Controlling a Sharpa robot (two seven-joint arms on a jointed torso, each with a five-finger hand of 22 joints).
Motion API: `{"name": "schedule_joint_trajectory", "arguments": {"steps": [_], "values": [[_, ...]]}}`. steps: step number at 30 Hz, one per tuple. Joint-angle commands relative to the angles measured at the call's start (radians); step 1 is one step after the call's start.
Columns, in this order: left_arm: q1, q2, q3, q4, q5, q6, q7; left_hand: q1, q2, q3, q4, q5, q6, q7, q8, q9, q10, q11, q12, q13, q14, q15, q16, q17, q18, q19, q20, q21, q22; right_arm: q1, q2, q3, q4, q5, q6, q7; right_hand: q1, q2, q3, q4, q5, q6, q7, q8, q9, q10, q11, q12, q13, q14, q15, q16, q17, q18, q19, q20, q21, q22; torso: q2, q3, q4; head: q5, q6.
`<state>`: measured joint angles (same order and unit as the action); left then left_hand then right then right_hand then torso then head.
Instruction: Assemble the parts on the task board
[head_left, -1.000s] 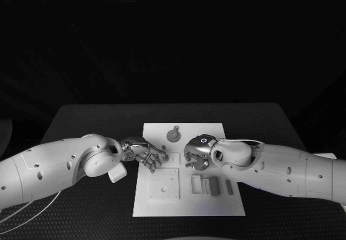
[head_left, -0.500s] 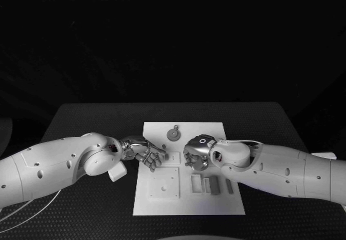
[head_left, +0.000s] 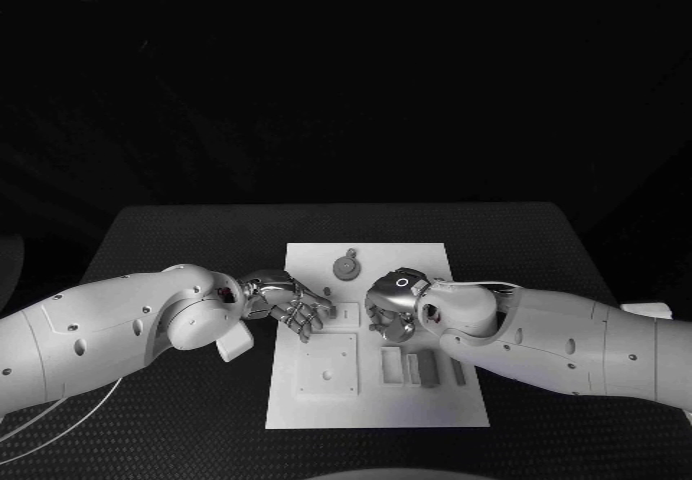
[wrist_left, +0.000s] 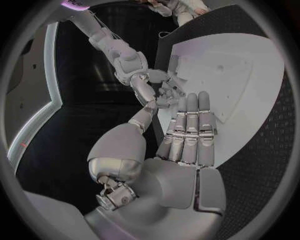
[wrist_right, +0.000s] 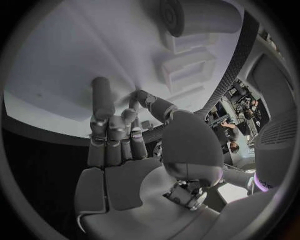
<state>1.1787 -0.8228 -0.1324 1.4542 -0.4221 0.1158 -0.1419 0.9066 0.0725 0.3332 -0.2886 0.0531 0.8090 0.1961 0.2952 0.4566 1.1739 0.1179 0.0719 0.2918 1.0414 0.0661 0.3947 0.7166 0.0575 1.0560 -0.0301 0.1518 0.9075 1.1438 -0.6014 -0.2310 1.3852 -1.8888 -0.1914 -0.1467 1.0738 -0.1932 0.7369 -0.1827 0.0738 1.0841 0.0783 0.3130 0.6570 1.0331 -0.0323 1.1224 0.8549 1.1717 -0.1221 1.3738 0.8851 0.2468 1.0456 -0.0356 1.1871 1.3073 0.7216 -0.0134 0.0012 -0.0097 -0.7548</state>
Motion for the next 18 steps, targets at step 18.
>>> {"name": "schedule_joint_trajectory", "arguments": {"steps": [18], "values": [[0.0, 0.004, 0.0, 0.003, -0.001, 0.011, 0.013, 0.017, -0.004, -0.002, -0.001, -0.002, 0.003, -0.002, 0.006, -0.002, 0.003, -0.003, 0.002, 0.002, 0.008, 0.002, -0.007, 0.003, 0.015, -0.003, 0.0, 0.001, 0.0, -0.033, 0.022, -0.016, -0.002, -0.077, 0.101, -0.004, 0.018, 0.032, -0.004, -0.085, -0.006, 0.014, -0.001, -0.005, -0.001, 0.017, 0.003, -0.001, 0.003, 0.009, 0.003, 0.0, 0.019, 0.015, 0.003, -0.005, 0.008, 0.019, 0.0, -0.0004, 0.0012, -0.002, -0.003]]}}
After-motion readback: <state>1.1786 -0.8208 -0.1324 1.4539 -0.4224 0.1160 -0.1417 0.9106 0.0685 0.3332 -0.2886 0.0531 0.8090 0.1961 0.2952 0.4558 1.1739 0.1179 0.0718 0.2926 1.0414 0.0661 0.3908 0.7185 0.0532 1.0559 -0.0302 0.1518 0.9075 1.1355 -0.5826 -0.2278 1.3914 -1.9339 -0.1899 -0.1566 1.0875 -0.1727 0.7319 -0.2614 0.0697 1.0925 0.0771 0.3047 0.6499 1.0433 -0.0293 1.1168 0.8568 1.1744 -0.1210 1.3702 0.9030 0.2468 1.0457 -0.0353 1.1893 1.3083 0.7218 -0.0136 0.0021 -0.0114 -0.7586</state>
